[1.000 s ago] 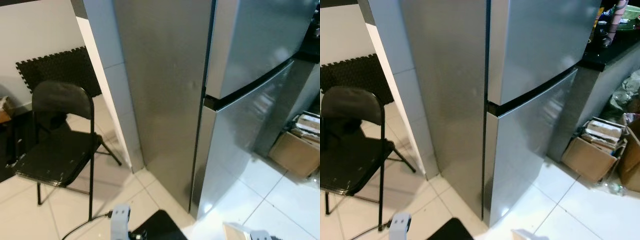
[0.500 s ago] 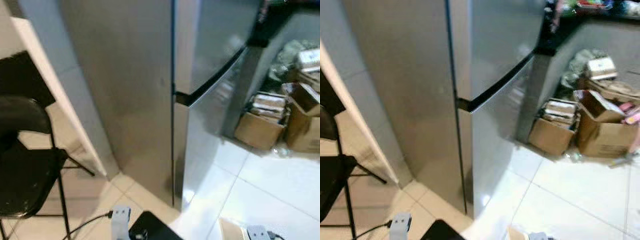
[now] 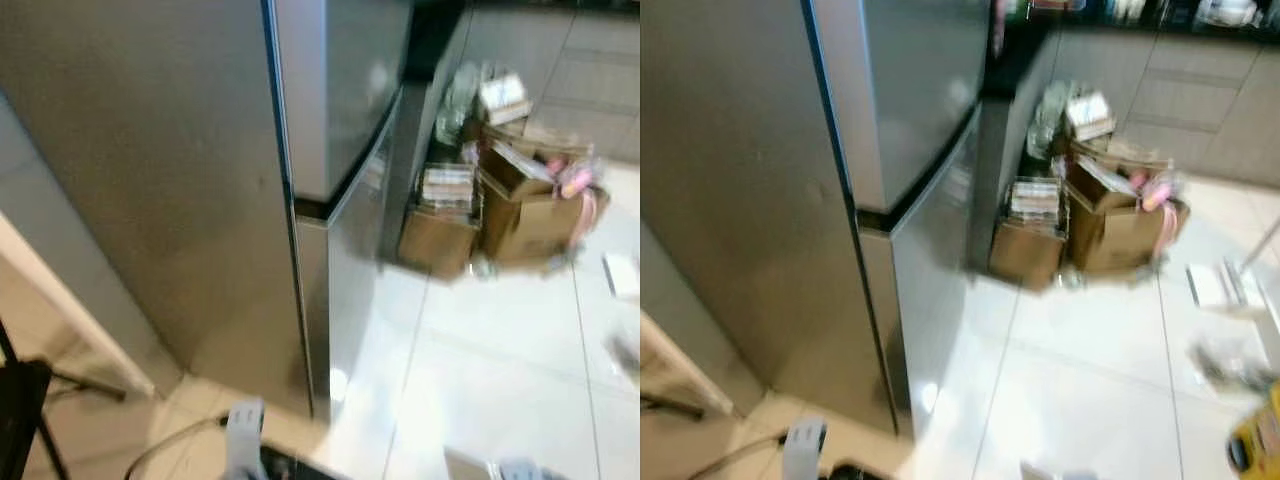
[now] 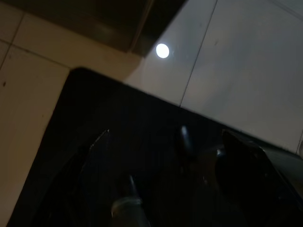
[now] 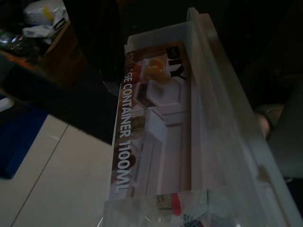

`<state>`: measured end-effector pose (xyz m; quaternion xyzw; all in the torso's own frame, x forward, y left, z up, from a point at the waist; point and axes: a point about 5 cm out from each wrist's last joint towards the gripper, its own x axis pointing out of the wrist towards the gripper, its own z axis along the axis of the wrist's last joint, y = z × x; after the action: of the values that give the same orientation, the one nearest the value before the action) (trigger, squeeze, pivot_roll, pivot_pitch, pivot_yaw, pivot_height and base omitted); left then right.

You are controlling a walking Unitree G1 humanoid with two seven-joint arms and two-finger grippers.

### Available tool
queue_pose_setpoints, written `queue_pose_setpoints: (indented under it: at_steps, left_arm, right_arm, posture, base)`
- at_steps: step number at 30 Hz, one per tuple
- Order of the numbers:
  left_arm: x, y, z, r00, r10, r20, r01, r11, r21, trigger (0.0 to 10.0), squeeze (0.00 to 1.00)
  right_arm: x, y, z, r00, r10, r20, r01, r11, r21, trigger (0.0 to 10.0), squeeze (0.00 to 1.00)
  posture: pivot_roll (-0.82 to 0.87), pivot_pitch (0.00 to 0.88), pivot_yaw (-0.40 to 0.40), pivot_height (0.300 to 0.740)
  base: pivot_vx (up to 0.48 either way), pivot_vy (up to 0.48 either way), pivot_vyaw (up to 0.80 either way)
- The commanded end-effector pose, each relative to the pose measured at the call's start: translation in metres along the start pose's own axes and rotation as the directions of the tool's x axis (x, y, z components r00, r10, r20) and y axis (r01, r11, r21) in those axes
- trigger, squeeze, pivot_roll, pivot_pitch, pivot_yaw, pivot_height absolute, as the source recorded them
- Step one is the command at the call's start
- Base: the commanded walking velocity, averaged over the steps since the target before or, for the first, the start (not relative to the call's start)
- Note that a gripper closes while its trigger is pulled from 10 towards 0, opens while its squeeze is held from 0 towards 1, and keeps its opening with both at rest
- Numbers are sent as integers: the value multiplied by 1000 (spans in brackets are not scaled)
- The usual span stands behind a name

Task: Restocking fridge

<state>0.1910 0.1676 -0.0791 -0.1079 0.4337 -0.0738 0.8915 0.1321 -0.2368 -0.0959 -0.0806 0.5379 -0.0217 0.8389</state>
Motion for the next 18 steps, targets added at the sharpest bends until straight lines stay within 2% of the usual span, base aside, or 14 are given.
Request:
queue_pose_setpoints:
  at_steps: [1,11,16,18]
  left_arm:
    - [-3,-2,-17,998,-7,-57,7,1000,-3,10000,0]
    - [-3,-2,-19,998,-9,-62,9,1000,-1,10000,0]
    - [-3,-2,-20,998,-8,-64,8,1000,3,10000,0]
    - [-3,-3,-20,998,-4,-63,4,1000,1,10000,0]
  right_arm:
    - [0,0,4,1000,1,23,-1,1000,-9,10000,0]
    - [0,2,0,1000,7,13,-7,1000,-19,10000,0]
    - [0,2,-1,1000,10,14,-10,1000,-28,10000,0]
    - [0,3,-2,1000,12,14,-12,999,-39,10000,0]
  posture:
    - [-111,0,11,740]
    - [-121,0,15,740]
    - [-121,0,17,740]
    - [-121,0,17,740]
  base:
    - [0,-465,0]
    - [0,-466,0]
    - [0,-271,0]
    - [0,0,0]
